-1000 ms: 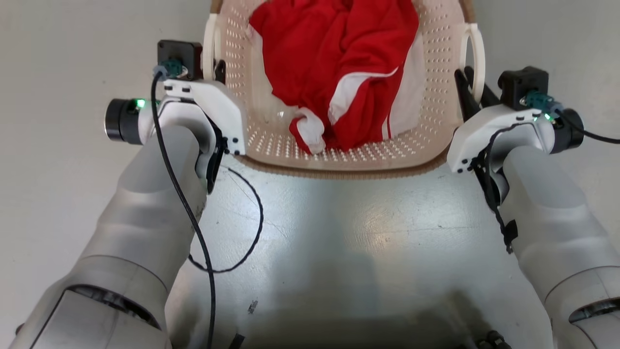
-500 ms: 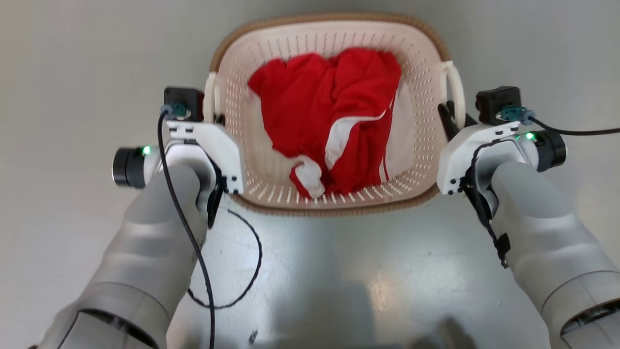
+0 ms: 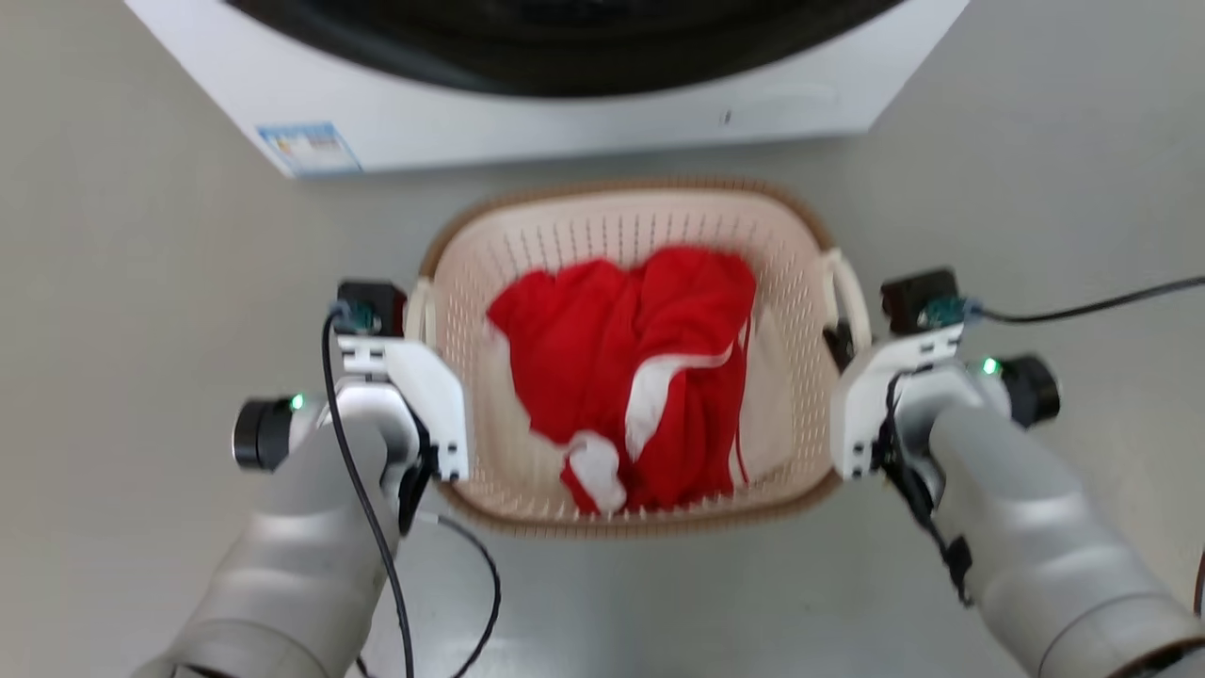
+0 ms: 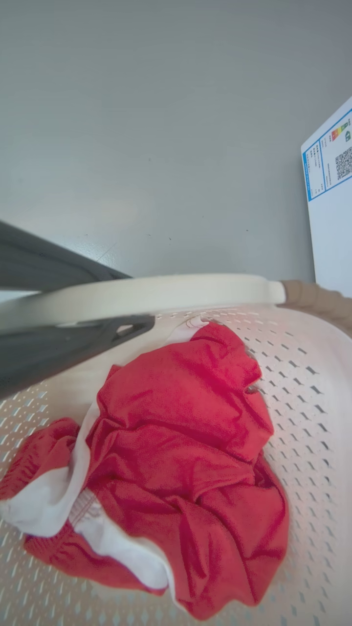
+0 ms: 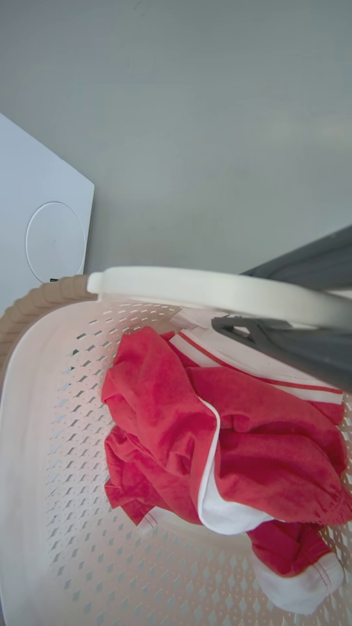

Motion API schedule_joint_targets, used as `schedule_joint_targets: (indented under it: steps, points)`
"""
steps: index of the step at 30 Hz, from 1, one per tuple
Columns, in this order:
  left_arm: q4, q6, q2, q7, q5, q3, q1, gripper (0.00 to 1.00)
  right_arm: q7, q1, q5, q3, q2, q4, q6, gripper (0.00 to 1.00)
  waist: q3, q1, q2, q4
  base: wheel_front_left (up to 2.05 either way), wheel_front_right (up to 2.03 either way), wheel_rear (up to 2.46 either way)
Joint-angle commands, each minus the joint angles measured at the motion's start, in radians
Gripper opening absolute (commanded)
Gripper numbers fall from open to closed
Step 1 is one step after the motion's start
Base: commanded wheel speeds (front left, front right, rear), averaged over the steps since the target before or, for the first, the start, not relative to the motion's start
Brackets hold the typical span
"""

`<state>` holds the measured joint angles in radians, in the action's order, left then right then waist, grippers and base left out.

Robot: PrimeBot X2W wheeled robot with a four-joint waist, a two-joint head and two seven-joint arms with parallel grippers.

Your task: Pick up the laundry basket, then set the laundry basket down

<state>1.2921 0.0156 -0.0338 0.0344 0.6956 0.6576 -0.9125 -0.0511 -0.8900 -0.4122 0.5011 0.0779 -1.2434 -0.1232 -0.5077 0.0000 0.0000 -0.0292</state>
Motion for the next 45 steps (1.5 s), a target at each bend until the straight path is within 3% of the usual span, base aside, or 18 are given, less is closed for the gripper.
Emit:
schedule_joint_targets:
  steps: [1, 16, 26, 45]
  points:
    - [-0.011, -0.013, -0.025, -0.008, 0.004, -0.005, 0.017, 0.0, 0.008, 0.052, -0.014, 0.037, -0.026, 0.01, -0.008, 0.0, 0.103, 0.0, 0.0, -0.01, 0.0, 0.0, 0.0]
    - [-0.003, -0.04, -0.05, -0.111, 0.026, 0.017, 0.167, 0.0, 0.09, 0.175, -0.143, 0.156, -0.027, 0.019, -0.008, 0.0, 0.357, 0.0, 0.0, -0.016, 0.0, 0.0, 0.0]
    - [-0.002, -0.049, -0.053, -0.134, 0.05, 0.015, 0.248, 0.0, 0.132, 0.231, -0.212, 0.208, -0.027, 0.036, -0.008, 0.0, 0.466, 0.0, 0.0, -0.019, 0.0, 0.0, 0.0]
    - [-0.002, -0.057, -0.04, -0.138, 0.081, 0.016, 0.285, 0.0, 0.162, 0.229, -0.293, 0.293, -0.017, 0.038, -0.008, 0.0, 0.515, 0.0, 0.0, -0.005, 0.0, 0.0, 0.0]
